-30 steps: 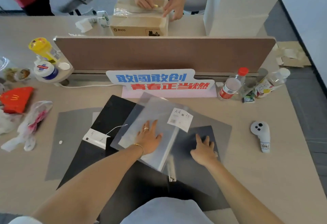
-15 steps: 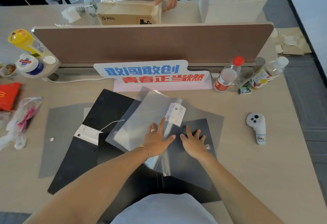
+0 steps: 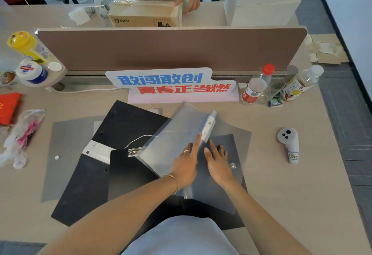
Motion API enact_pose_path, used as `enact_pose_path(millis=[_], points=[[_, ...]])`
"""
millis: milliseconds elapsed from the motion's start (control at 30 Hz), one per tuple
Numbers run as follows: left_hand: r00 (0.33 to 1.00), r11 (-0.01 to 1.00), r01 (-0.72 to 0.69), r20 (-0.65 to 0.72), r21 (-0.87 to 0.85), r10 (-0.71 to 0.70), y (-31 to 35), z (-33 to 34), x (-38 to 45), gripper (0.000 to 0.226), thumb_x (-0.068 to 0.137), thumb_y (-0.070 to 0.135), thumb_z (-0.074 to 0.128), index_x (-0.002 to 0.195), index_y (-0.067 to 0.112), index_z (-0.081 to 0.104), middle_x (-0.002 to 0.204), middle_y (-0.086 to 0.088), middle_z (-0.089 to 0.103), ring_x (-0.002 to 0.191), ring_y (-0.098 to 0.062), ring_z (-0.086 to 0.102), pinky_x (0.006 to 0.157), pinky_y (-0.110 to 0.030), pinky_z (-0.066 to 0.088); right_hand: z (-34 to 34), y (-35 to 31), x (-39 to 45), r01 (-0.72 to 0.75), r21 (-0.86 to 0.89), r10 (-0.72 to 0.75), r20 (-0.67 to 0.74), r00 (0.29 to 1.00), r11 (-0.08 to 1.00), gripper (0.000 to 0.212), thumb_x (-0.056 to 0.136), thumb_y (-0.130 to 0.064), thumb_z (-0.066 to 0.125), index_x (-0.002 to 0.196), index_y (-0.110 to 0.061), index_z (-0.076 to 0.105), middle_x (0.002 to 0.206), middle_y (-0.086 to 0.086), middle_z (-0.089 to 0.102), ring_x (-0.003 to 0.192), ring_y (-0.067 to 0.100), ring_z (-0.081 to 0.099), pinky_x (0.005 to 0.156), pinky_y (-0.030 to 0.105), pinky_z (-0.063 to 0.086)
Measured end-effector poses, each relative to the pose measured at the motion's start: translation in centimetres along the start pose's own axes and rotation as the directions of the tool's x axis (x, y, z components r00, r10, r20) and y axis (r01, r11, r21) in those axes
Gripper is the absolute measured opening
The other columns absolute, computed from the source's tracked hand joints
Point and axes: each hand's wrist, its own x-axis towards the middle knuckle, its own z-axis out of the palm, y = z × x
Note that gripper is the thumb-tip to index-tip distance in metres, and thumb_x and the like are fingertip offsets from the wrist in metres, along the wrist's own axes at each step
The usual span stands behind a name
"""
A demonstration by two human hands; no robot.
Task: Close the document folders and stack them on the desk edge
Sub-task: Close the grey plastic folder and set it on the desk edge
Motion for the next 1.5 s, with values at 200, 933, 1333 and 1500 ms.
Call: enact_pose_path(millis=[200, 933, 1333, 1500], points=[[0.998, 0.998, -0.055, -0.024, -0.027, 0.055, 0.8, -2.3, -1.0, 0.072, 0.103, 0.014, 0.046, 0.159, 0.044, 0.011, 0.146, -0.008, 0.048, 0.093, -0.027, 0.069, 0.084, -0.04, 0.06, -0.5, 1.1, -0.8, 0.158, 0.087, -0.14, -0.179, 0.974, 0.984, 0.053, 0.105, -0.045, 0.031, 0.156, -0.036, 0.024, 0.166, -0.005, 0.017, 0.153, 0.011, 0.008, 0.119, 0.039, 0.016], [0.958, 0.972, -0.067, -0.286, -0.227, -0.001, 0.2, -11.0, -5.8, 0.07, 0.102, 0.016, 0.053, 0.157, 0.048, 0.023, 0.138, 0.006, 0.058, 0.097, -0.009, 0.066, 0.084, -0.02, 0.059, -0.7, -3.8, -3.3, 0.171, 0.528, -0.113, -0.14, 0.984, 0.832, 0.048, 0.104, -0.038, 0.044, 0.151, -0.033, 0.035, 0.142, -0.01, 0.047, 0.137, 0.016, 0.04, 0.11, 0.036, 0.034], [0.908, 0.86, -0.193, -0.419, -0.473, -0.026, 1.0, -12.6, -10.2, 0.061, 0.096, 0.013, 0.059, 0.143, 0.045, 0.037, 0.133, 0.046, 0.038, 0.124, 0.008, 0.048, 0.091, -0.024, 0.058, -1.4, -4.1, -2.6, -0.086, 0.812, 0.017, 0.094, 0.995, 0.577, 0.036, 0.101, -0.037, 0.05, 0.132, -0.022, 0.059, 0.129, 0.014, 0.063, 0.118, 0.033, 0.061, 0.104, 0.051, 0.047], [0.919, 0.813, -0.169, -0.388, -0.557, -0.075, 0.0, -13.4, -10.6, 0.078, 0.091, 0.009, 0.068, 0.147, 0.043, 0.025, 0.121, 0.043, 0.044, 0.12, 0.012, 0.049, 0.08, -0.011, 0.054, -2.2, -4.3, -3.3, -0.059, 0.83, 0.024, 0.055, 0.998, 0.554, 0.032, 0.098, -0.036, 0.054, 0.124, -0.02, 0.066, 0.122, 0.014, 0.067, 0.113, 0.034, 0.064, 0.095, 0.048, 0.052]])
